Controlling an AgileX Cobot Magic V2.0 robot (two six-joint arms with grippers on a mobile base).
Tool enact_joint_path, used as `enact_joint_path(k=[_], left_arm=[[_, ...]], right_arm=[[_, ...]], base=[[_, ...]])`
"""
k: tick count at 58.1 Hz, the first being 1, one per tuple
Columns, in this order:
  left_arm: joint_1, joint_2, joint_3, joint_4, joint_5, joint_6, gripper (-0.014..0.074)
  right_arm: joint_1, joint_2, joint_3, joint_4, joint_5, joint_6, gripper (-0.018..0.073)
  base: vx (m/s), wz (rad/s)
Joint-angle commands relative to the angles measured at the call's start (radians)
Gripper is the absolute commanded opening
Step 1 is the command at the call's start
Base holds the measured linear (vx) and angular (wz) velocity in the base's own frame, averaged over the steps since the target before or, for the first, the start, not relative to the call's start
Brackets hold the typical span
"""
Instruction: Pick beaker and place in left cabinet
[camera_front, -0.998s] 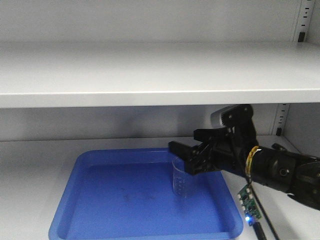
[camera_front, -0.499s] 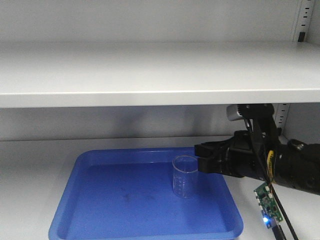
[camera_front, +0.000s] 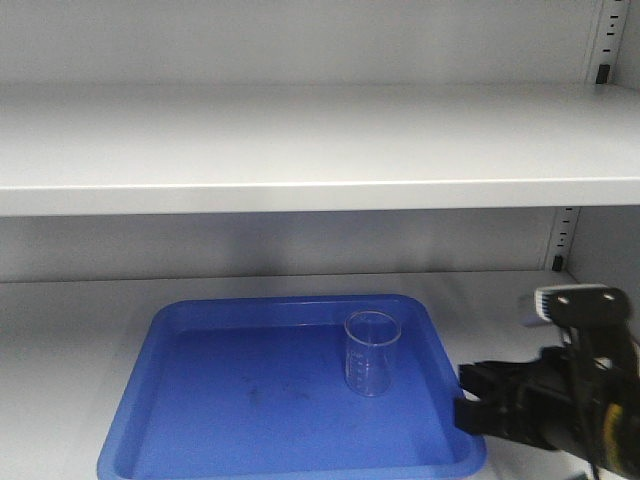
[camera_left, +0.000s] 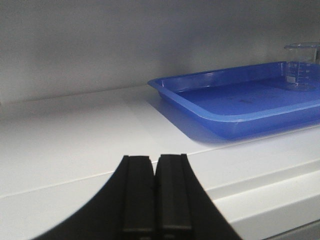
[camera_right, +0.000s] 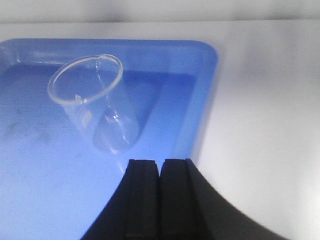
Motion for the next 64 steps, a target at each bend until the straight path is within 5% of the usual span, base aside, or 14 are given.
enact_joint_path(k=[1, 26, 53, 58, 64], left_arm=[[-0.004, -0.019, 0.016, -0.008, -0.084, -0.003, 0.0001], [-0.004, -0.019, 0.016, -0.008, -0.084, -0.003, 0.0001], [-0.004, -0.019, 0.016, -0.008, -0.084, -0.003, 0.0001], [-0.004, -0.019, 0.016, -0.008, -0.084, -0.003, 0.0001], [-0.004, -0.019, 0.016, -0.008, -0.084, -0.003, 0.0001]], right_arm=[[-0.004, -0.116, 0.032, -0.032, 0.032, 0.004, -0.0005], [-0.004, -0.495, 0.264, -0.032, 0.026, 0.001, -0.0004], [-0.004, -0.536, 0.291, -0.024, 0.029, -0.003, -0.0004], [-0.004, -0.523, 0.291, 0.153, 0.104, -0.117, -0.0004], [-0.004, -0.516, 0.291, 0.63, 0.291, -0.485, -0.0004]], base=[[0.0, 0.0], [0.0, 0.0], [0.0, 0.0], [0.0, 0.0], [0.0, 0.0]])
